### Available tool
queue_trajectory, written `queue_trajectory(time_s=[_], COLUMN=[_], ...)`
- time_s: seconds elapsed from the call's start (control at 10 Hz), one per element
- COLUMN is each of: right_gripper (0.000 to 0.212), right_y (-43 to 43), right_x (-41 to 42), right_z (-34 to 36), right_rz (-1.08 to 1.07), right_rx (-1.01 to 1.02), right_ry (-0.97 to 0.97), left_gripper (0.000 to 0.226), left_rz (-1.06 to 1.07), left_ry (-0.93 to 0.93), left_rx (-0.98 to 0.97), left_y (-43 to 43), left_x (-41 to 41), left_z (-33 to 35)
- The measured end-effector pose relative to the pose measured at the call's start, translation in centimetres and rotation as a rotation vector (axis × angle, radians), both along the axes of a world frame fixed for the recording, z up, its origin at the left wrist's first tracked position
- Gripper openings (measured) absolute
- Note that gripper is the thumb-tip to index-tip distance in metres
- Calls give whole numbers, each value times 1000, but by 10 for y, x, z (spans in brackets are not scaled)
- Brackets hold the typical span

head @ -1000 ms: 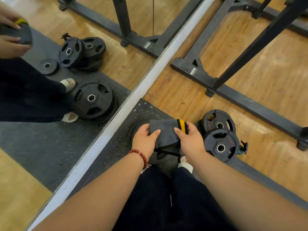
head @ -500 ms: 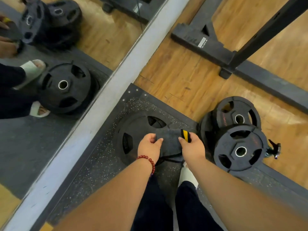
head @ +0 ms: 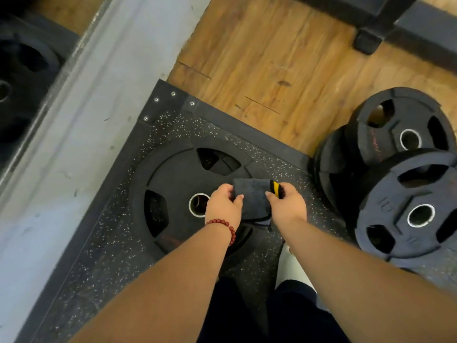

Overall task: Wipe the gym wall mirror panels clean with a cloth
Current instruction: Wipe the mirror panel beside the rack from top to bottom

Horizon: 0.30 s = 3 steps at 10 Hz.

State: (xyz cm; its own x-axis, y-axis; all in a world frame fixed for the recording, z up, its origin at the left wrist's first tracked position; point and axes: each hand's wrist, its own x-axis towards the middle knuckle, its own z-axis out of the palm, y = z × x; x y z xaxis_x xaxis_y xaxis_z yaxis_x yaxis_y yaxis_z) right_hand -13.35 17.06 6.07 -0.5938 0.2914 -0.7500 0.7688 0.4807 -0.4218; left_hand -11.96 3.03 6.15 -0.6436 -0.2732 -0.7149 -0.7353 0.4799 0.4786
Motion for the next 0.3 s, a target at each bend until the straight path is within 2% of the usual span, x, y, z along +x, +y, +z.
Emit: queue_trajectory(time_s=[0.1,0.3], right_gripper=[30,59], right_y=[1,5], right_x=[-1,-7], right_z=[-6,4], right_rz=[-7,80], right_rx=[0,1], right_ry=[-3,-46], left_gripper=[29,44], left_rz=[-66,-408], left_ry=[32,148], left_rx=[-31,-240], left_y=[1,-2], left_x=[-5,-12], left_z=[-2,19])
